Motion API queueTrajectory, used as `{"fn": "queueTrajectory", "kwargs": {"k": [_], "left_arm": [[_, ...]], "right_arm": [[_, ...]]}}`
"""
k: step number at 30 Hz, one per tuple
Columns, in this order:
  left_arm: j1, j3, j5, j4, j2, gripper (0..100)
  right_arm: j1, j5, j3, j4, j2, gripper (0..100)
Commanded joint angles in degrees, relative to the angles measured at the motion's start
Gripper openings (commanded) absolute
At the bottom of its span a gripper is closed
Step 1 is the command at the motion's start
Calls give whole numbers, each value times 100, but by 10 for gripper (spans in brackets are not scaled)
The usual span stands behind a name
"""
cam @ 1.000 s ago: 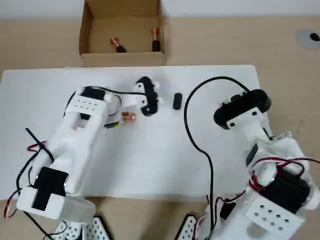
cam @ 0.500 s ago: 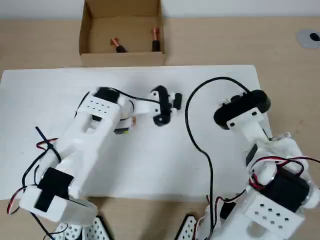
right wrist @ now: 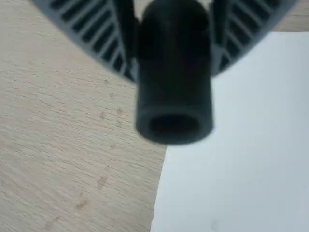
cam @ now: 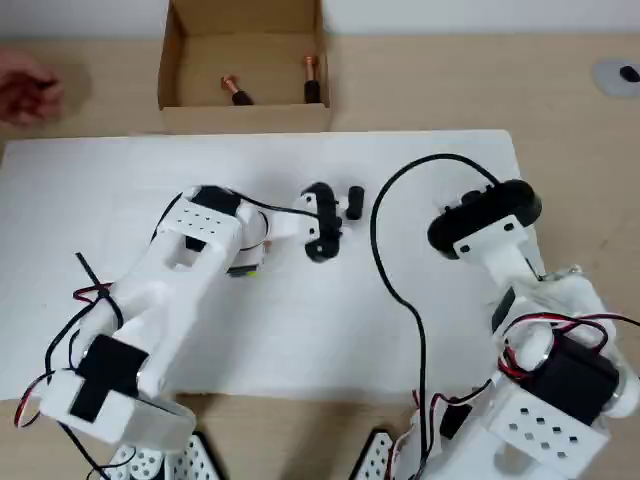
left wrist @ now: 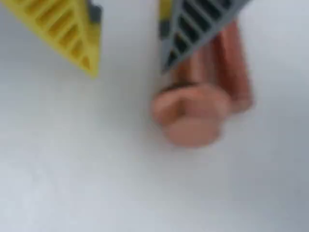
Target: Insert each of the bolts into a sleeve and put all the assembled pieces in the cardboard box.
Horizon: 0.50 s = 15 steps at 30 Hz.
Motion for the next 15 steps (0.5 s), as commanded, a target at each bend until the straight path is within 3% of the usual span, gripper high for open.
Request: {"fn": "queueTrajectory", "kwargs": {"k": [1,11,15], "left_arm": [[-53,-26,-44,-70,136,97],[-202,-492,0,-44,919,91],[-167,-598,141,-26,919,9]], "right_arm": [[92,-18,-31,-105,-66,12],[92,-44,-31,-97,-66,12],[92,-44,-31,-97,-66,12]]}}
